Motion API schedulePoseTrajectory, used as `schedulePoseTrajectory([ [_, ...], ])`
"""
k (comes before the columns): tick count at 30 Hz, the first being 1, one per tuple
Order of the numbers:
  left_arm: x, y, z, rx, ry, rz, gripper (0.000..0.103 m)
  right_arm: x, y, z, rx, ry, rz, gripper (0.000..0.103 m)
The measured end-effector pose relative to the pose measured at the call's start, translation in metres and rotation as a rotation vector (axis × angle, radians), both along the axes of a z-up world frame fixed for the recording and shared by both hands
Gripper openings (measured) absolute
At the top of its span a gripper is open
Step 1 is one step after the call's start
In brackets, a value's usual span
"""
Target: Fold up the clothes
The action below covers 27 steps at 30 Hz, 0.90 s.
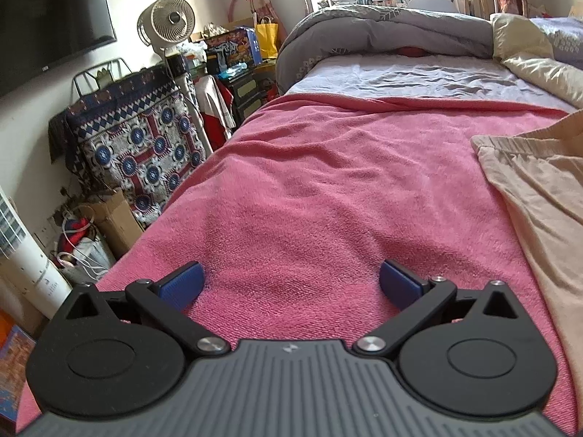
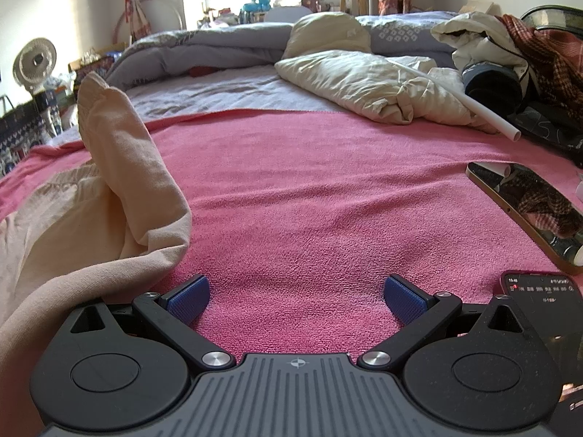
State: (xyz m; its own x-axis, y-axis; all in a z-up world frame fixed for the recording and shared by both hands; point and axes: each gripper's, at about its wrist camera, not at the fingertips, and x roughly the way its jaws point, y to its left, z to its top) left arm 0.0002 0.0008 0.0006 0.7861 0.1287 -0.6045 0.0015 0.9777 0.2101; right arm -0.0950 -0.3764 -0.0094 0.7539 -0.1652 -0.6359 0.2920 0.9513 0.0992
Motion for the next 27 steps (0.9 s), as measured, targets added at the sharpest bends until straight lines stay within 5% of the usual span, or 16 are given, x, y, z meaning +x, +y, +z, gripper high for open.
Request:
schedulePoseTrajectory([
  [5, -0.004, 0.039, 0.018, -0.115, 0.026, 0.026, 0.103, -0.005, 0.002, 0.005, -0.022, 0.035, 0.035, 0.103],
  [14, -0.023, 0.021, 0.015, -0.035, -0.017, 0.026, 0.103, -0.040, 0.009, 0.029, -0.053, 0.100, 0.143, 0.103],
  [21, -0.027, 0.026, 0.013, -0.038, -0.029, 0.026, 0.103, -0.135, 0.032, 0.089, -0.062, -0.138, 0.346, 0.103],
  [27, -0.030, 0.017, 0.016, -0.033, -0.028, 0.026, 0.103, -0.200, 0.059, 0.106, -0.174, -0.173, 0.280, 0.103],
])
